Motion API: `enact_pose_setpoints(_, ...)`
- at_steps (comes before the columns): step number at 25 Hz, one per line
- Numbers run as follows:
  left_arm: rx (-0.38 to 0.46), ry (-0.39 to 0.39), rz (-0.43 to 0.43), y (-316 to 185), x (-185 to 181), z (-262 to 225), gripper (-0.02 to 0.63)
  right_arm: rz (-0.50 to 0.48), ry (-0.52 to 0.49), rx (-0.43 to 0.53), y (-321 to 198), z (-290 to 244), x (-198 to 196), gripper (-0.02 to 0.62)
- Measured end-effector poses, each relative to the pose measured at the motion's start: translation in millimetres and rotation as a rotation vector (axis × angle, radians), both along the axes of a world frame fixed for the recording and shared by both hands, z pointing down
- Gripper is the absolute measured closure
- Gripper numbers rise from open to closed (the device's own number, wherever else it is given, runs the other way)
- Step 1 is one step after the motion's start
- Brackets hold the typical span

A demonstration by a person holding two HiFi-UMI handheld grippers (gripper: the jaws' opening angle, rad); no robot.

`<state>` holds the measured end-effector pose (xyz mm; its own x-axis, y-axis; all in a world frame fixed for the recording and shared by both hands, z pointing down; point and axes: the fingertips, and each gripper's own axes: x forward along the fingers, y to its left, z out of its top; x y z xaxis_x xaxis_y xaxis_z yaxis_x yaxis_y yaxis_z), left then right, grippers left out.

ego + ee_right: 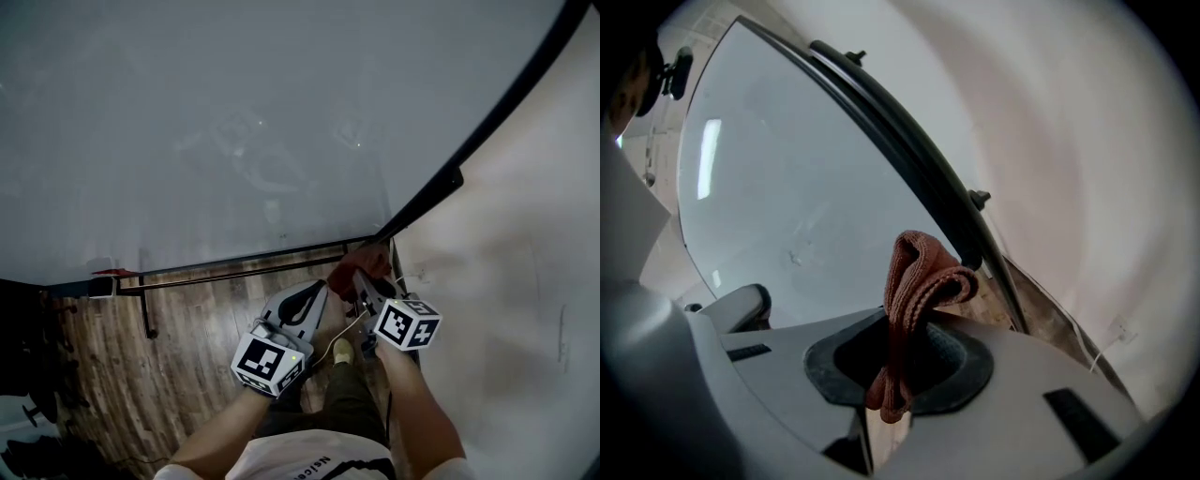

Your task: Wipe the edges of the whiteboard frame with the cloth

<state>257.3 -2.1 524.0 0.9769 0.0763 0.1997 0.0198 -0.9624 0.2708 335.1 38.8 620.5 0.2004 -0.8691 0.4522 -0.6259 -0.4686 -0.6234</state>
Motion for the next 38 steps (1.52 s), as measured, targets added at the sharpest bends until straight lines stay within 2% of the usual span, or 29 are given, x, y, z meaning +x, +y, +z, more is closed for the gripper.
enact_pose_setpoints(8, 0.006, 0.002, 0.013, -15, 2, 14, 0.597, 0.112, -0.139, 0.047, -16, 32, 20, 0.540)
enact_pose_setpoints(24, -0.013, -0.009, -0.055, -26, 2, 10, 0.597, 0.139, -0.274, 0.205, -40, 25, 28, 0.540)
enact_pose_setpoints(30, -0.023, -0.012, -0.116, -30, -8, 11, 0.597, 0.113, -0.319, 0.231, -44, 24, 14, 0.540)
enact_pose_setpoints(38, -0.040, -0.022, -0.214, -85, -46, 34, 0.597, 0.026, -0.343, 0.201, -104, 40, -38, 0.540)
